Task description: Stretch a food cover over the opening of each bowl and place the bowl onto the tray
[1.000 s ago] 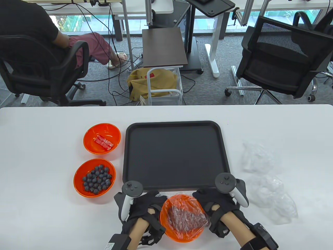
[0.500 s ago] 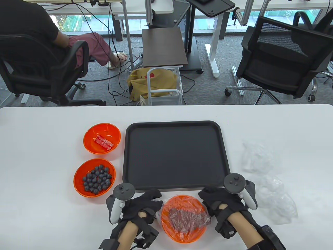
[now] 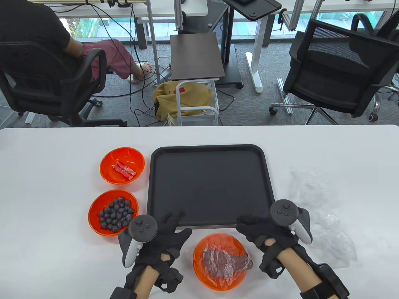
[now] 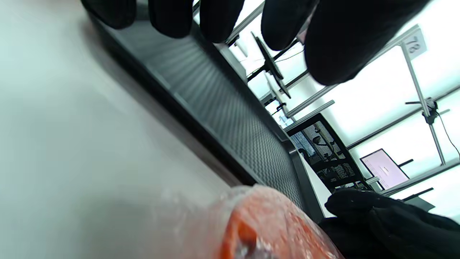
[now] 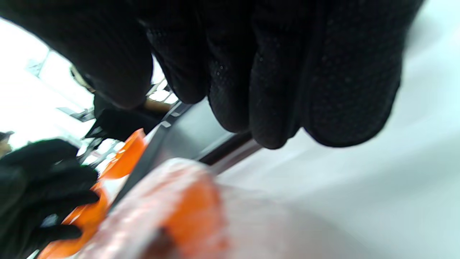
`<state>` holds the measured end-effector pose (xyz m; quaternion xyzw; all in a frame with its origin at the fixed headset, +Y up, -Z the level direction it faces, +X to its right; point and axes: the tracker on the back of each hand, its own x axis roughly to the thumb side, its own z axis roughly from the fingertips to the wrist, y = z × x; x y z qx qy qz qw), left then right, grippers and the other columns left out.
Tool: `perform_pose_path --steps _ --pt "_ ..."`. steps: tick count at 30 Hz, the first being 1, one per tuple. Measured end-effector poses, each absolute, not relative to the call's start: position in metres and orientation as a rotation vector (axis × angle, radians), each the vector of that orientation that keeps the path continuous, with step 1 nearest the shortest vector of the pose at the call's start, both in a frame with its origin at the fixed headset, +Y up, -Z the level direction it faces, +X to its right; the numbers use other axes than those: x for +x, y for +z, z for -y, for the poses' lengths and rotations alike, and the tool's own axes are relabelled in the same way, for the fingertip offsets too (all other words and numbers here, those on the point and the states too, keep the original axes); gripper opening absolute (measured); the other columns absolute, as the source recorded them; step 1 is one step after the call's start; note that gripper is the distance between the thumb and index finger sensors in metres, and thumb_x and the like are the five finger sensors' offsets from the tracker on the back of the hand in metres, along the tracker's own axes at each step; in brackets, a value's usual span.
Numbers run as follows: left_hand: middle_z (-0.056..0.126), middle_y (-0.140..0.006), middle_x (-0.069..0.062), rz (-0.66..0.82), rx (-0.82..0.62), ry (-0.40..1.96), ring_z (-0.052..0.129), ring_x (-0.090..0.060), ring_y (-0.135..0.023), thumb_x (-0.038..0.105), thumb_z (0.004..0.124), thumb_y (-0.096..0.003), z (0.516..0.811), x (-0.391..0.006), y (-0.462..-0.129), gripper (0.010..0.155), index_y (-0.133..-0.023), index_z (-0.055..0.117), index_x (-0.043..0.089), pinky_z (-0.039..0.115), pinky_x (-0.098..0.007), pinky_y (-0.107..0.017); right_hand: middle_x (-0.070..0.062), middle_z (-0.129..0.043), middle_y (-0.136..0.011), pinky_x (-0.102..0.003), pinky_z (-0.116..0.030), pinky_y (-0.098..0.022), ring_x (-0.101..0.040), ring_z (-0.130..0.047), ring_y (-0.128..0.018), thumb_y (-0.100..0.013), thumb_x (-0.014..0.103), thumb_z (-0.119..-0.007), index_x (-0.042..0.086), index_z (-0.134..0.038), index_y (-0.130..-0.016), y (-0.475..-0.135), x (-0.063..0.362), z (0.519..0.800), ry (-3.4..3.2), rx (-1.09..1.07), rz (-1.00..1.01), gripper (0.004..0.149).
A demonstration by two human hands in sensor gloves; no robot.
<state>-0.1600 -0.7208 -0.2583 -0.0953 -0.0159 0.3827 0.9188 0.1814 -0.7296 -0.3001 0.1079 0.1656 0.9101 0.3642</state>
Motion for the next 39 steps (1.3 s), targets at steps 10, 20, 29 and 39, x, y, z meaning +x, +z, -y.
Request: perform_pose_path --steps 10,20,29,39 --pt "0.011 -0.129 0.009 0.019 -0.094 0.408 0.003 -0.029 -0.12 0.083 0.065 -0.0431 0.706 -0.152 -0.273 0.083 -0.114 0.033 0.056 0.01 -0.066 -0.079 -0.01 -0.091 -0.097 -0.048 -0.097 -0.041 -0.041 -0.099 -0.08 -0.042 0.037 -0.102 0.02 -0.083 -0.1 -0.318 0.121 0.722 2.525 0.631 -0.593 0.063" --pt "-0.006 -0.123 0.014 -0.024 -0.214 0.3 -0.012 -0.024 -0.115 0.09 0.057 -0.0401 0.726 -0.144 -0.278 0.089 -0.112 0.016 0.057 -0.002 -0.065 -0.074 -0.014 -0.098 -0.087 -0.036 -0.102 -0.037 -0.036 -0.11 -0.066 -0.042 0.026 -0.102 0.014 -0.089 -0.095 -0.323 0.111 0.733 2.542 0.657 -0.737 0.056" --pt "-0.005 -0.123 0.014 -0.082 -0.227 0.29 -0.012 -0.024 -0.115 0.088 0.055 -0.0409 0.737 -0.157 -0.281 0.087 -0.112 0.016 0.056 -0.002 -0.065 -0.074 -0.017 -0.103 -0.077 -0.032 -0.105 -0.03 -0.034 -0.114 -0.052 -0.041 0.023 -0.101 0.009 -0.094 -0.09 -0.321 0.111 0.732 2.516 0.73 -0.726 0.051" --pt "-0.006 -0.122 0.014 -0.116 -0.244 0.356 -0.013 -0.023 -0.114 0.088 0.053 -0.0412 0.738 -0.167 -0.279 0.087 -0.112 0.014 0.055 -0.004 -0.064 -0.074 -0.02 -0.103 -0.073 -0.032 -0.105 -0.026 -0.034 -0.114 -0.047 -0.041 0.023 -0.101 0.006 -0.094 -0.089 -0.36 0.181 0.691 2.399 0.227 -0.484 0.052"
